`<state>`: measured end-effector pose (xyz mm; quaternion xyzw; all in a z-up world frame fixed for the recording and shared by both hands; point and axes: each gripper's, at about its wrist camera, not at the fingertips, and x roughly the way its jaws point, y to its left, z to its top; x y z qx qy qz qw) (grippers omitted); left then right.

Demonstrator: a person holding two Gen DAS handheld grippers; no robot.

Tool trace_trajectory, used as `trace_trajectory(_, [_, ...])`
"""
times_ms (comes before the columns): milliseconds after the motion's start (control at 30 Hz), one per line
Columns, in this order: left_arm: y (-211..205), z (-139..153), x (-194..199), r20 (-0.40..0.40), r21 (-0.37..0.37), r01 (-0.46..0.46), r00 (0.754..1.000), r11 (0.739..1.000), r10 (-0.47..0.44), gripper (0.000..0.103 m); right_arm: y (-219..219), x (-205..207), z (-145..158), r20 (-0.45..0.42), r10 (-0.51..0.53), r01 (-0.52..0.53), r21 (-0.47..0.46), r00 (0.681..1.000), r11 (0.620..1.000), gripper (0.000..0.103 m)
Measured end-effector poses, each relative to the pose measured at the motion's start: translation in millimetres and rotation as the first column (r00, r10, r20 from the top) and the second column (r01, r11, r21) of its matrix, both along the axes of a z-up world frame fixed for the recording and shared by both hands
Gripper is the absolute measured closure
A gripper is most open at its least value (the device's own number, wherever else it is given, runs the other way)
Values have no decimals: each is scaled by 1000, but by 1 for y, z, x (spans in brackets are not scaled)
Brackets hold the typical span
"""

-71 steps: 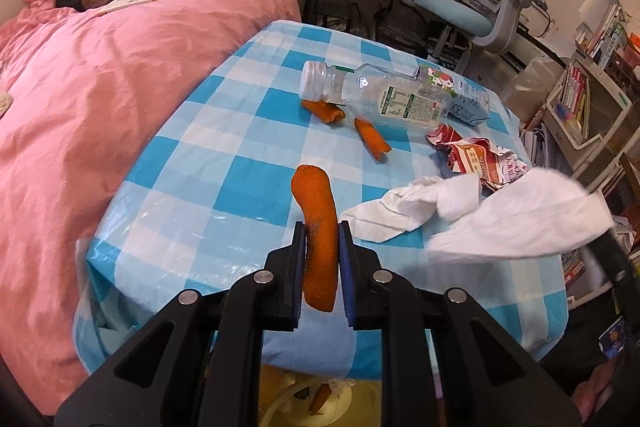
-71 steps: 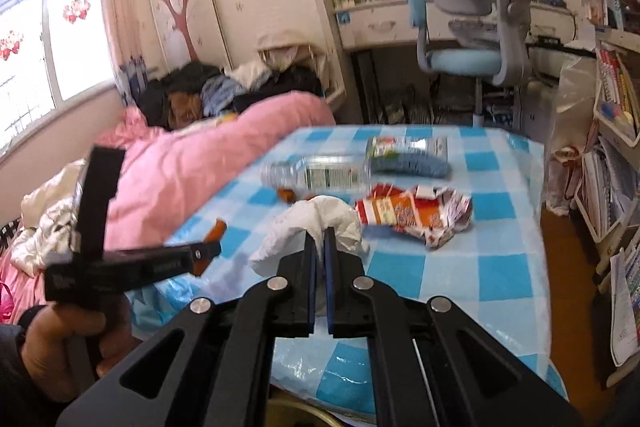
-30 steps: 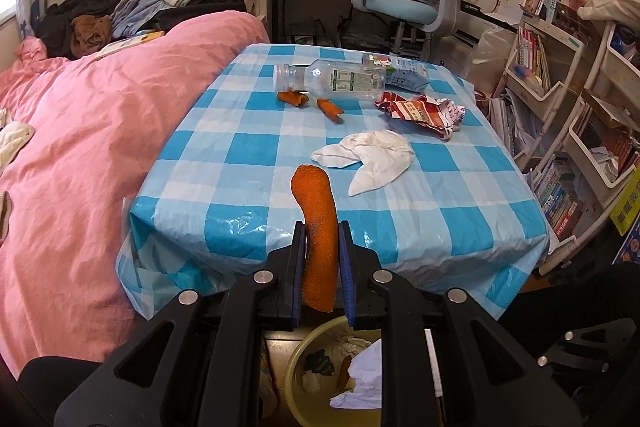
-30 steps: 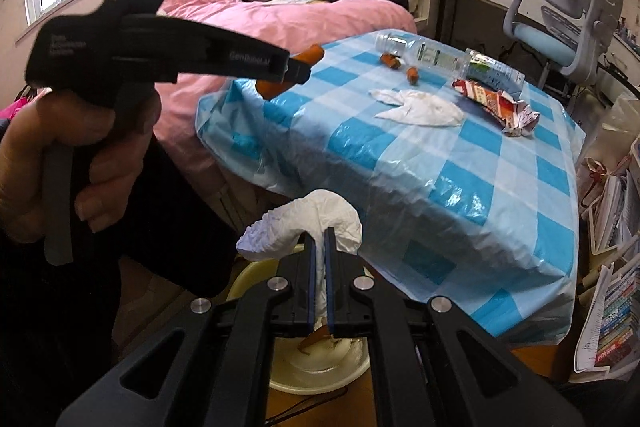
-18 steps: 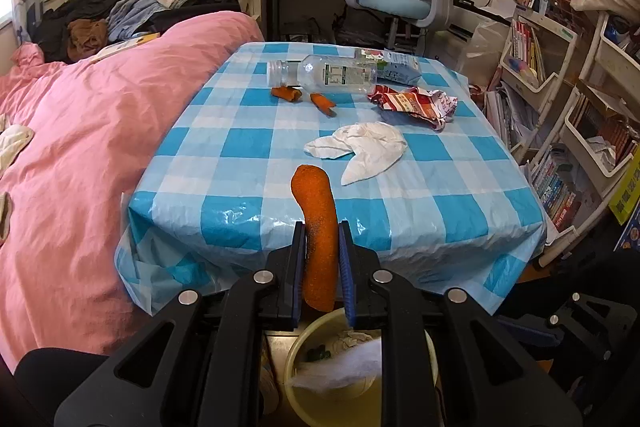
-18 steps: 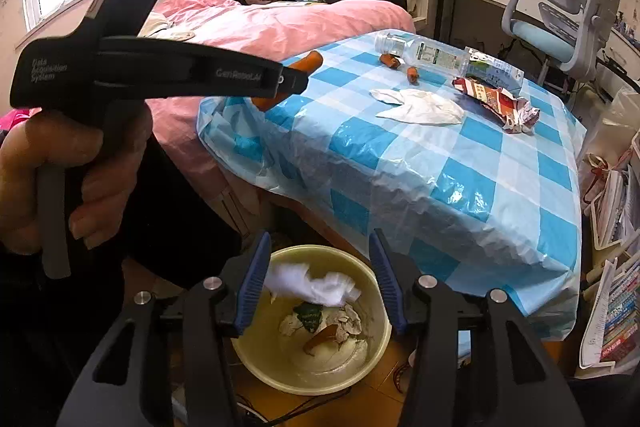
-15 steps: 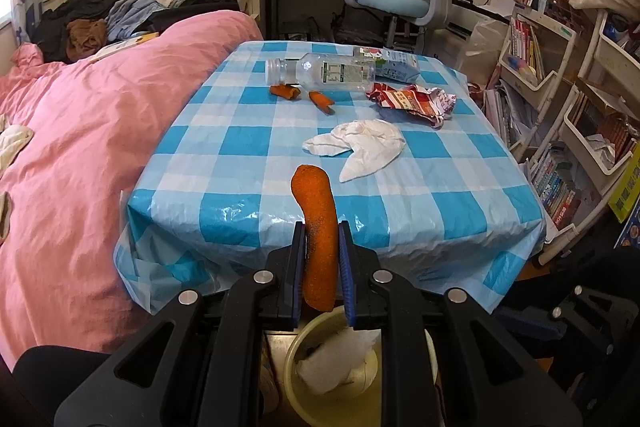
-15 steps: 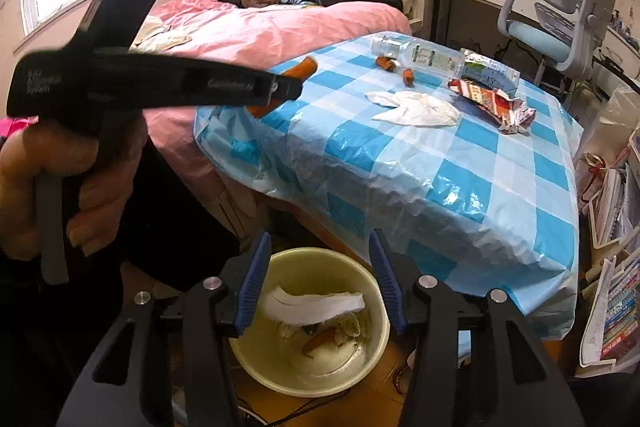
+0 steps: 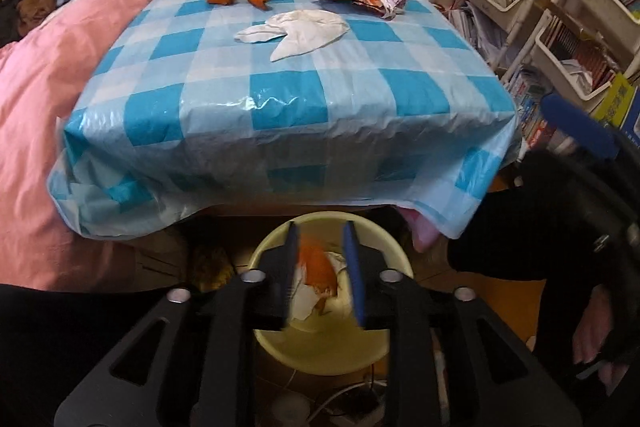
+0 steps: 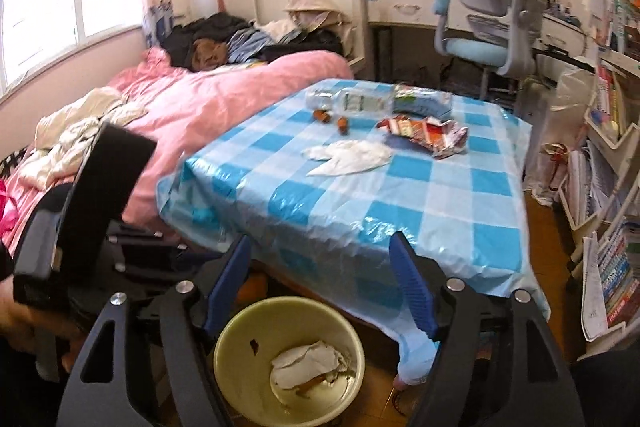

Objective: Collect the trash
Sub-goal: 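Open the right gripper to drop the tissue while the left carries the peel over the bucket and releases it, then move both open grippers from the bucket back toward the table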

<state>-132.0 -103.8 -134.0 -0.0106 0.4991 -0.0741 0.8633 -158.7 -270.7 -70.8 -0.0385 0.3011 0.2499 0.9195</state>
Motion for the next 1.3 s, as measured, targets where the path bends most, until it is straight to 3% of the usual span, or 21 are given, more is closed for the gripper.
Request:
trace_trajectory(67, [3, 5, -3, 40, 17, -29, 999, 999, 29, 50, -3, 0, 2, 8, -12, 12, 9, 1000, 1000, 31])
trace_trajectory(367, [22, 34, -9, 227, 77, -182, 961, 980, 160, 30, -1, -3, 3, 33, -12, 12, -2, 999, 1000, 26])
trace_trajectory(767, [34, 46, -13, 299, 57, -251, 928, 966, 224, 24, 1, -6, 2, 50, -15, 16, -20, 999, 1000, 21])
trace_trajectory(1300, [35, 49, -11, 308, 47, -263, 922, 964, 236, 21, 4, -5, 0, 47, -11, 12, -28, 999, 1000, 19])
